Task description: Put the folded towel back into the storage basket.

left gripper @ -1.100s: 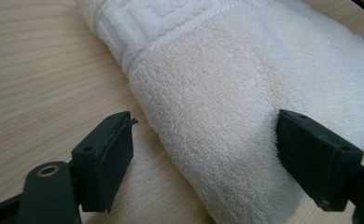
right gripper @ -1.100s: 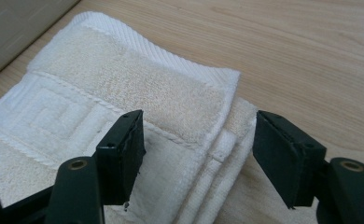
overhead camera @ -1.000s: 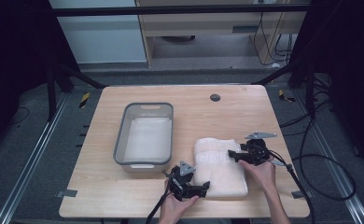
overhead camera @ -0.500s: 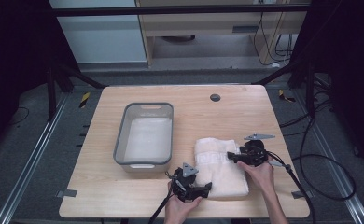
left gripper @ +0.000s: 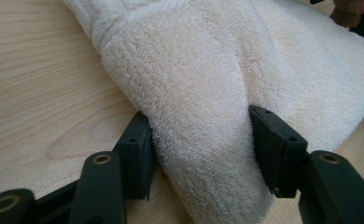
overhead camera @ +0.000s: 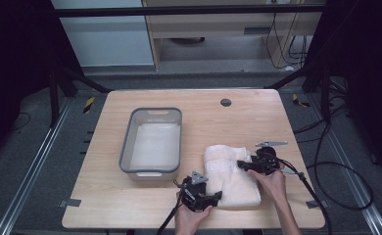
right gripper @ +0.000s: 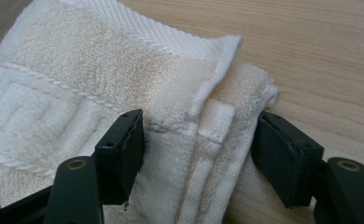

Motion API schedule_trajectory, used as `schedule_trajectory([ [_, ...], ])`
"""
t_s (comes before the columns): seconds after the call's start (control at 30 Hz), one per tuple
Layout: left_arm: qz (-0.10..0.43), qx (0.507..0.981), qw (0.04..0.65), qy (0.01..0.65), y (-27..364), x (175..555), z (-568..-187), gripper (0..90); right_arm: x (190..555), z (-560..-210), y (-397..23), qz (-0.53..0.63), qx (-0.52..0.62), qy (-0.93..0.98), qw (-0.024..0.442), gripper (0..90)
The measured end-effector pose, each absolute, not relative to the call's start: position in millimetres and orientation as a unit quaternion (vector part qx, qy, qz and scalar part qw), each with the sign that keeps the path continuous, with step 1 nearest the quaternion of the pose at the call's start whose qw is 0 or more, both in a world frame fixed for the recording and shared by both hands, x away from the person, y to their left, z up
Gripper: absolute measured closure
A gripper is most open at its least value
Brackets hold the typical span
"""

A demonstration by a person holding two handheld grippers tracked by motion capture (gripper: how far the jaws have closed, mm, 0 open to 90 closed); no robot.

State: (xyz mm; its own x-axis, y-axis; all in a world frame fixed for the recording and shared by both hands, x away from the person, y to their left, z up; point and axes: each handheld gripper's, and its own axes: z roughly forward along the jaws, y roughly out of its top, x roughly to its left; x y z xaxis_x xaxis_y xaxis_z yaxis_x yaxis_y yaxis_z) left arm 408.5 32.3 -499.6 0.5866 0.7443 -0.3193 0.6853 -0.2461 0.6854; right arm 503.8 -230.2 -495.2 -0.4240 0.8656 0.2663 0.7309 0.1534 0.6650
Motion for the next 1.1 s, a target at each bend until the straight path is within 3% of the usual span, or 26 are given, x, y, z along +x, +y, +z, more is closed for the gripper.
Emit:
schedule_trajectory([
  [0.23,0.048,0.790,0.417,0.447,30,404,-497,52.7,503,-496,-229,0.386,0.530,0.751,0.071,45.4],
  [0.5,0.042,0.783,0.428,0.450,32,404,-498,59.8,503,-495,-229,0.400,0.534,0.744,0.043,64.3],
  [0.97,0.027,0.769,0.453,0.449,41,403,-495,63.6,493,-473,-238,0.451,0.523,0.722,0.047,68.7],
  [1.1,0.033,0.766,0.464,0.444,44,402,-489,64.2,486,-459,-239,0.463,0.509,0.722,0.067,68.9],
])
